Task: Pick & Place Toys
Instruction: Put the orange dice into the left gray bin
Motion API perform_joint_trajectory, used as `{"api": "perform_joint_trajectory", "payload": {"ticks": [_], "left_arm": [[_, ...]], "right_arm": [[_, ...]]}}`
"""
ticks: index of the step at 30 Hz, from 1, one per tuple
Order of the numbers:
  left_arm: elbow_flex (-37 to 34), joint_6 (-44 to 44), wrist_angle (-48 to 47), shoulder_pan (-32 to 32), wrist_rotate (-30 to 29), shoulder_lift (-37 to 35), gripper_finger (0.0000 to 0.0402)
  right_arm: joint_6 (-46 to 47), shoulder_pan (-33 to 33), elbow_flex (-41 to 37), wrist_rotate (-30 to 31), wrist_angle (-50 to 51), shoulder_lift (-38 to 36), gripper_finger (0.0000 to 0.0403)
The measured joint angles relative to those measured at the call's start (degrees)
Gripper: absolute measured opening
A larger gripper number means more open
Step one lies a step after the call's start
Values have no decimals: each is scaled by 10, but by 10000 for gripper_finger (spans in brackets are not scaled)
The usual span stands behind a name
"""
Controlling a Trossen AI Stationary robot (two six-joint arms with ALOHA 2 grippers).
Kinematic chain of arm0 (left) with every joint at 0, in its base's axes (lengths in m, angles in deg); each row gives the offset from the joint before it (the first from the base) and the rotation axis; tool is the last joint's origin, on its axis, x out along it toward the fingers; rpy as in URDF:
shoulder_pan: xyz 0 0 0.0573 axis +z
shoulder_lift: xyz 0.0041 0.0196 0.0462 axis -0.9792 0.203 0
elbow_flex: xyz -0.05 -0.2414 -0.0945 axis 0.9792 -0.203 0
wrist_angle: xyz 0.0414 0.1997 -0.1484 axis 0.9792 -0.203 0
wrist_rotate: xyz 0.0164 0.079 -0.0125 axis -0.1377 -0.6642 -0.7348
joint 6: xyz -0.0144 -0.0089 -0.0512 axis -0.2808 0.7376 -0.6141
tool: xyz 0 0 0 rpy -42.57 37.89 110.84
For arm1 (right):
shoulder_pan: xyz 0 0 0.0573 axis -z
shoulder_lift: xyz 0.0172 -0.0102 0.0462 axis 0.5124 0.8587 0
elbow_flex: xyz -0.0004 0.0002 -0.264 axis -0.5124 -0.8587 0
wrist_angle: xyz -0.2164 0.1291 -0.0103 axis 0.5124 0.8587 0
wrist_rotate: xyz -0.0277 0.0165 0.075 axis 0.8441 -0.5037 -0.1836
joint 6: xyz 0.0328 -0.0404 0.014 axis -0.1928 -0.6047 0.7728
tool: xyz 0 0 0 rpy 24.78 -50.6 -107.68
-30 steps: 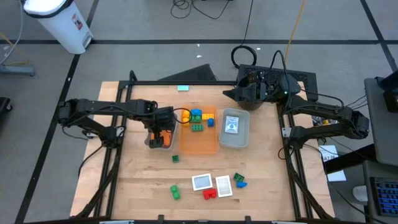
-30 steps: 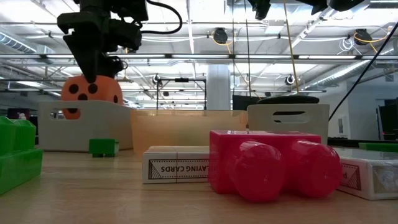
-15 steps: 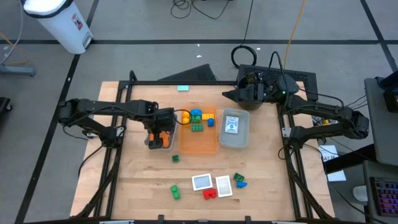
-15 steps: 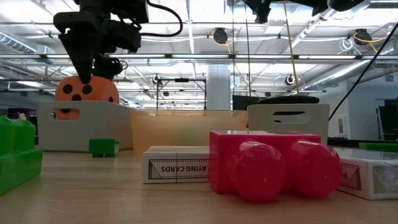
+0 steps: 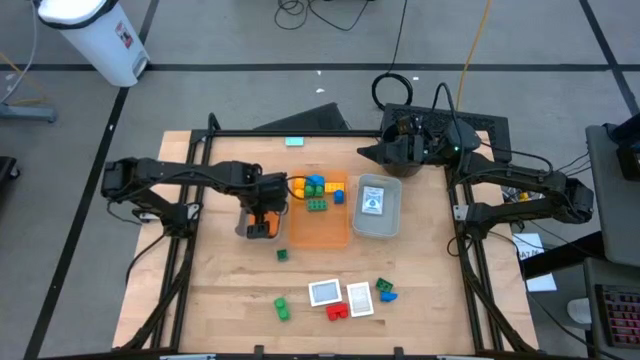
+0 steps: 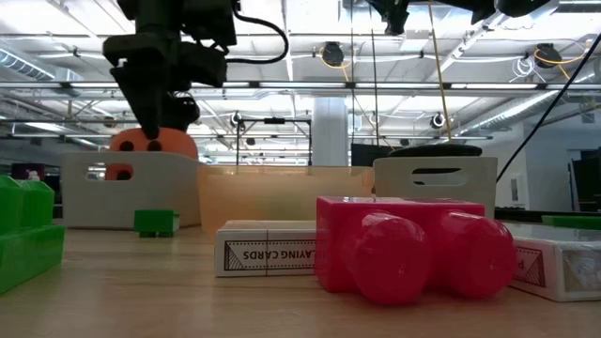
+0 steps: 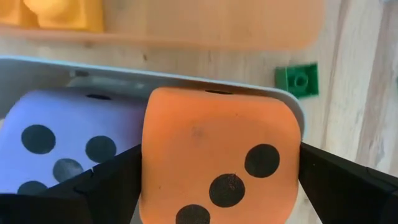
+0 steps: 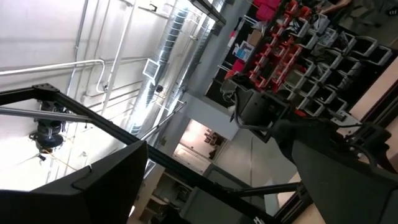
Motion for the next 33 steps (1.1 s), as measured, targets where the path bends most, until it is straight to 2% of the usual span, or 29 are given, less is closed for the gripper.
{"api": "perform_joint_trajectory", "payload": {"ticks": [9,15,30,33], "left_arm": [[0,-14,-3,10,0,0,392],[0,-58,-6,10,-2,0,392],[-1,-23,-10,10,-1,0,394],[-1,-23,-11,10,19,0,399]], "right_arm": [[0,0,0,0,0,0,391],[-3,0,0,0,0,0,391],[-7,0,0,-2,0,0,391],[-7,0,0,-2,0,0,391]]}}
